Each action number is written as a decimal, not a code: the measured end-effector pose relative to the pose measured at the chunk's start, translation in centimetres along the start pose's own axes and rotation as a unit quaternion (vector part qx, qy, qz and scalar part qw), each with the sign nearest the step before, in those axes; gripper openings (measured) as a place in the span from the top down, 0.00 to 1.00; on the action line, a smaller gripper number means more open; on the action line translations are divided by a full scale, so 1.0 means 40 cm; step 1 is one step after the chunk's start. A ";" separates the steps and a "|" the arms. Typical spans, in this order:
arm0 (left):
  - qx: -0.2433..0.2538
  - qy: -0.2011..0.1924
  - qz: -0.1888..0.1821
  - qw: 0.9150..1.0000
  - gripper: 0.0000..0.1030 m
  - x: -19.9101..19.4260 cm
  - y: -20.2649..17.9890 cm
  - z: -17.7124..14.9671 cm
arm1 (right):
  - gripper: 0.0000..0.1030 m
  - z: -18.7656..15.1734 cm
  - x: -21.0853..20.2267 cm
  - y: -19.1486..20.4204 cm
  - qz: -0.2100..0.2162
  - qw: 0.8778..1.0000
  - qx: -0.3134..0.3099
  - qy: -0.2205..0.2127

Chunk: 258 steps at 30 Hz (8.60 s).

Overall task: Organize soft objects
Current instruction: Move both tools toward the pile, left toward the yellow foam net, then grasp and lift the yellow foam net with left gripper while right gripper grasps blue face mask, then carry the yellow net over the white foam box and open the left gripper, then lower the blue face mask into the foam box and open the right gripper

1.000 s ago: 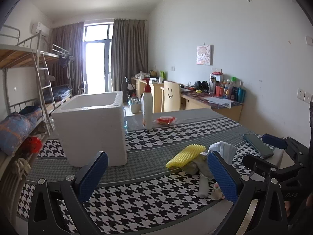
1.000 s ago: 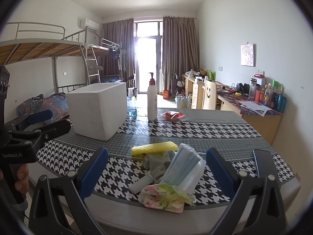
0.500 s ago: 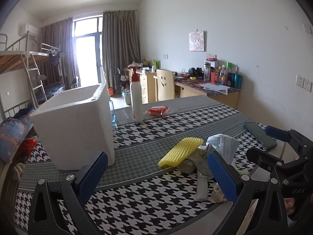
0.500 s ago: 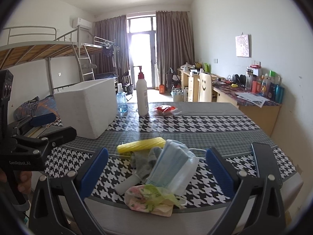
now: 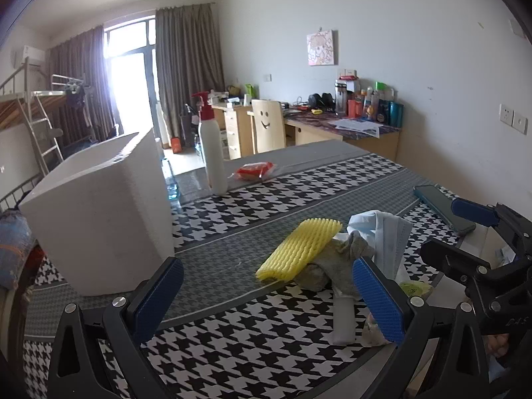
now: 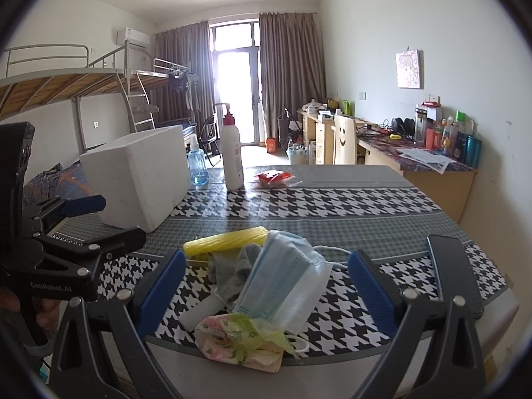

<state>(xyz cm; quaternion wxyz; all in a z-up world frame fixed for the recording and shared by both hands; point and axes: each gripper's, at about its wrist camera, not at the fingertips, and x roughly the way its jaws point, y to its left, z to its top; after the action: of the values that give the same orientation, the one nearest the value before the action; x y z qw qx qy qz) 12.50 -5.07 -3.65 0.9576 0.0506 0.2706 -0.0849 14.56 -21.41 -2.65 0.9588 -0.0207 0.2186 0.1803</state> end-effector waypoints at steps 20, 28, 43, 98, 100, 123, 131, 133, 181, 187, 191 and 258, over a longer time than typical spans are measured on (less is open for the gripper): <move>0.034 0.081 -0.036 0.995 0.18 0.151 -0.037 0.019 | 0.03 -0.019 0.050 -0.055 -0.006 0.999 0.023 0.022; 0.036 0.108 -0.051 0.992 0.25 0.202 -0.040 0.017 | 0.03 -0.025 0.062 -0.072 -0.011 0.999 0.033 0.029; 0.021 0.145 -0.065 0.987 0.58 0.269 -0.039 0.016 | 0.03 -0.032 0.086 -0.083 -0.009 0.998 0.042 0.041; -0.031 0.060 -0.155 0.986 0.87 0.060 0.003 0.028 | 0.85 0.026 0.059 -0.001 0.041 0.997 0.019 0.063; -0.032 0.058 -0.164 0.984 0.87 0.057 -0.001 0.032 | 0.85 0.025 0.068 0.008 0.048 0.997 0.018 0.065; -0.035 0.024 -0.140 0.989 0.87 0.020 0.038 0.053 | 0.85 -0.010 0.158 0.049 0.090 0.989 -0.006 0.117; -0.042 0.011 -0.103 0.994 0.87 -0.017 0.061 0.046 | 0.85 0.027 0.093 0.048 0.070 0.994 -0.013 0.082; -0.044 0.009 -0.098 0.994 0.87 -0.027 0.066 0.045 | 0.85 0.036 0.078 0.047 0.066 0.995 -0.016 0.075; -0.035 -0.064 -0.039 0.997 0.88 -0.099 0.155 0.156 | 0.85 0.189 0.040 0.081 0.036 0.999 -0.040 -0.002; -0.036 -0.073 -0.031 0.996 0.88 -0.104 0.169 0.169 | 0.85 0.208 0.036 0.093 0.040 0.998 -0.046 -0.014; -0.039 -0.078 -0.027 0.996 0.88 -0.105 0.185 0.177 | 0.85 0.222 0.042 0.097 0.043 0.998 -0.046 -0.017; -0.163 -0.044 0.126 0.978 0.20 0.021 0.506 0.230 | 0.85 0.371 0.195 0.232 0.112 0.989 -0.095 0.011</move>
<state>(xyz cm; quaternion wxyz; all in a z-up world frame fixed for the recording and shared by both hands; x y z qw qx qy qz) 21.73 13.33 4.76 0.9670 -0.0758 0.2298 0.0797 23.93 -8.34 7.81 0.9237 -0.0893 0.2119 0.3065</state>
